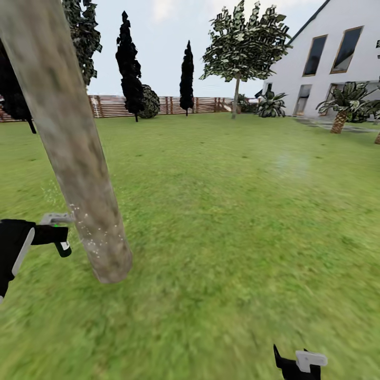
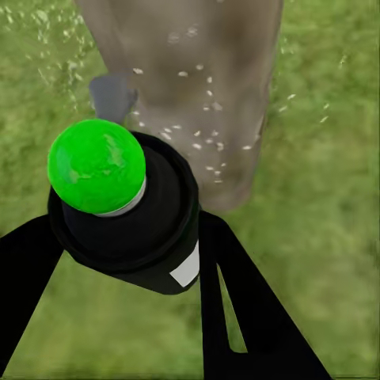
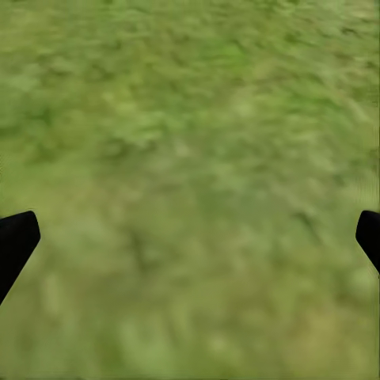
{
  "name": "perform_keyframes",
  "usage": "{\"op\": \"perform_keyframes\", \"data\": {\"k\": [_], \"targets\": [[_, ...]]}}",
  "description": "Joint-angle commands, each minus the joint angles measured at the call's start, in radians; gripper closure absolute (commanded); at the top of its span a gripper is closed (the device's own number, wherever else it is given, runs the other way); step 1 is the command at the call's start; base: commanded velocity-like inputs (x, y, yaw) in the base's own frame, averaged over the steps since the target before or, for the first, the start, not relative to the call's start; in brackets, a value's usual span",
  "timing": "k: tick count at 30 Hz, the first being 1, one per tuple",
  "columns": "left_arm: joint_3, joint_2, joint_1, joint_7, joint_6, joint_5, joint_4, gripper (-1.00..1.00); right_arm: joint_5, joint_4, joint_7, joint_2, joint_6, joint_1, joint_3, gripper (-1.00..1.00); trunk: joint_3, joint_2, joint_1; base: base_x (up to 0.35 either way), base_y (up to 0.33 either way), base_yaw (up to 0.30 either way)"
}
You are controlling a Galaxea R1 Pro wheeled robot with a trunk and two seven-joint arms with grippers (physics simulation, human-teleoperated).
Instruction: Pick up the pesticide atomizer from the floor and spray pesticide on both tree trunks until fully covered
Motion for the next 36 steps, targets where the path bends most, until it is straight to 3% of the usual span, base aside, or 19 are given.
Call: {"op": "perform_keyframes", "data": {"k": [1, 10, 24, 30, 36], "targets": [[0.004, 0.001, -0.001, -0.002, 0.005, -0.003, -0.001, 1.00, 0.000, 0.001, 0.010, 0.000, -0.004, -0.001, -0.008, -1.00, -0.001, 0.000, 0.000, -0.225, -0.179, 0.160], [-0.001, 0.001, 0.000, -0.002, 0.005, -0.007, 0.004, 1.00, 0.000, 0.001, 0.010, 0.000, -0.004, -0.001, -0.008, -1.00, -0.001, 0.000, 0.000, 0.025, -0.253, 0.046], [0.000, 0.000, -0.001, -0.001, 0.005, -0.007, 0.010, 1.00, -0.001, 0.000, 0.010, 0.000, -0.004, -0.001, -0.008, -1.00, -0.001, 0.000, 0.000, 0.098, -0.266, 0.263], [0.001, -0.001, 0.001, 0.000, 0.005, -0.008, 0.011, 1.00, -0.001, 0.000, 0.010, -0.003, -0.004, -0.001, -0.008, -1.00, -0.001, 0.000, 0.000, 0.001, -0.269, 0.022], [0.001, -0.018, 0.004, 0.007, 0.003, -0.007, 0.013, 1.00, -0.001, -0.001, 0.010, -0.003, -0.004, -0.001, -0.008, -1.00, -0.001, 0.000, 0.000, 0.165, -0.225, 0.000]]}}
